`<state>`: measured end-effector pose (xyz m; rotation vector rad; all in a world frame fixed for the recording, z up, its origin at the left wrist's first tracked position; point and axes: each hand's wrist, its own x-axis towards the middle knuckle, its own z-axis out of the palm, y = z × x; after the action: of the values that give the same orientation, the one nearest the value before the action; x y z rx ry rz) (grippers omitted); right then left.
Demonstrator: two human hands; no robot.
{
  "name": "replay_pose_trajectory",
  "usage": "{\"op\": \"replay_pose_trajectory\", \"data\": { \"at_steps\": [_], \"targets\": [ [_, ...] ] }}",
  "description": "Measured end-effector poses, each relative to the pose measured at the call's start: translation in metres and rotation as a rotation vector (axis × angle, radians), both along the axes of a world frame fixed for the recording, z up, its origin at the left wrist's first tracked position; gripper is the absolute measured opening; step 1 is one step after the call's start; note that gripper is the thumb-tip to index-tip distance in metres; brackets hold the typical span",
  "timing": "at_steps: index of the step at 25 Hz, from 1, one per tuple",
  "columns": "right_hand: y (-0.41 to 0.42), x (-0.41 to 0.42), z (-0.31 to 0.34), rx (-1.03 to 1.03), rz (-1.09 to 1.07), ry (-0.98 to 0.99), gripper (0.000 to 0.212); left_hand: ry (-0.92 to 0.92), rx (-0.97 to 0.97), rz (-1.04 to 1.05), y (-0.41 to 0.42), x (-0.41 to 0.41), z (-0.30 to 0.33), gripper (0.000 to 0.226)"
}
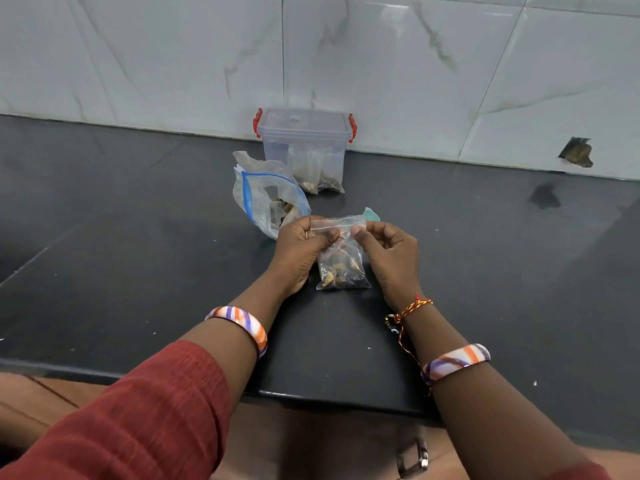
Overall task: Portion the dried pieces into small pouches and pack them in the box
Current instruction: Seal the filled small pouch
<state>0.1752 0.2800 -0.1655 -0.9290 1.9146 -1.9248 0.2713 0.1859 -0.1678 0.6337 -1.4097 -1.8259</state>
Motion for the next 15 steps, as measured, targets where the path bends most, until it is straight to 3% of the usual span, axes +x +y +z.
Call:
{"op": "replay_pose_trajectory", "data": {
  "at_steps": [8,15],
  "targets": [
    [0.0065,0.0018,-0.0001,-0.017,0.039,0.064,0.013,0.024,-0.071,-0.077,0.0015,0.0014,-0.0011,0.018],
    [0.0042,-0.0003,0.0005,-0.039,0.042,-0.078,0.031,0.007,-0.123,-0.078,-0.0004,-0.0032,-0.0062,0.015]
  ]
}}
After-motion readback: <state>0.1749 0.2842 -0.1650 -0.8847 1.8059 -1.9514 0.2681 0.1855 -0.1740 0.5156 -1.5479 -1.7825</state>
